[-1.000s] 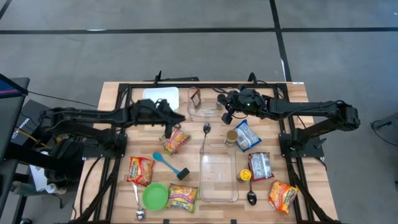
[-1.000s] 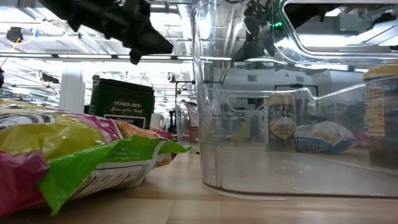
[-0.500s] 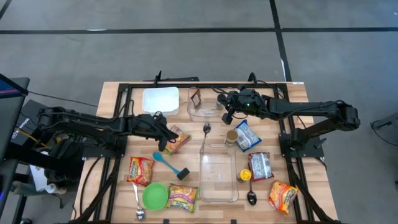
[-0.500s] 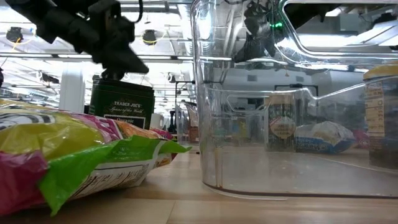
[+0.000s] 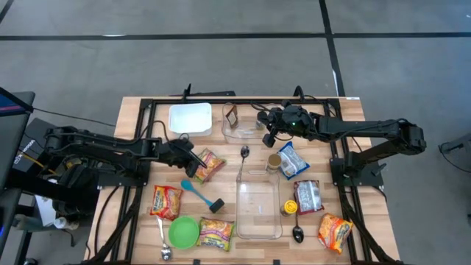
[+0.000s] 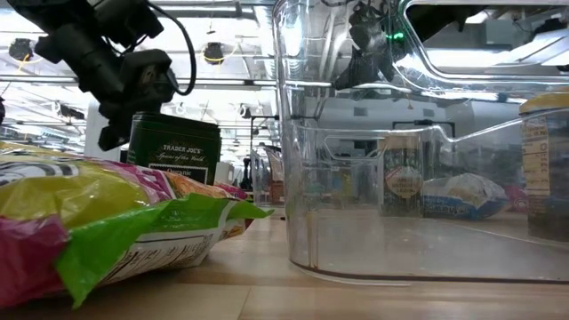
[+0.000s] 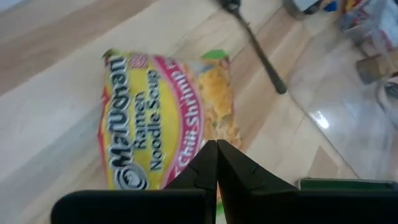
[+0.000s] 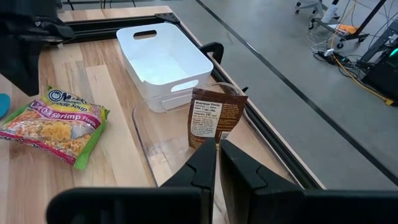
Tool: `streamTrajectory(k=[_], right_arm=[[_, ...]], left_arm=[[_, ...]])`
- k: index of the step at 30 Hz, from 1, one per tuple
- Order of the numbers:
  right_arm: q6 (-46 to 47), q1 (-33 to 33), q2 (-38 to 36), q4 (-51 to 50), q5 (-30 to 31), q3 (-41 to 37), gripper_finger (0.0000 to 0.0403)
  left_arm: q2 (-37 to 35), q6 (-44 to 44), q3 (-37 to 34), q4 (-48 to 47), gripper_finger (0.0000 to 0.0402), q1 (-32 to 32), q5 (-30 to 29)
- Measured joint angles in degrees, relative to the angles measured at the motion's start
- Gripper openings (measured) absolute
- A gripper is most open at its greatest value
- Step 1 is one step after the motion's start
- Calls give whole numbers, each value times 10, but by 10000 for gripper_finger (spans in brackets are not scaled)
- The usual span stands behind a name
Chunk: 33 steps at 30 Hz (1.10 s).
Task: Pick & Place Food Item
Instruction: Put the top green noodle pack into the bottom transparent bin
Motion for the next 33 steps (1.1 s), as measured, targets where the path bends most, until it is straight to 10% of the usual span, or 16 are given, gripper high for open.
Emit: streamTrajectory(k=[33], right_arm=[[5,0,0,0,0,0,14]], left_arm=[[0,-36,0,-107,6,2,-34]])
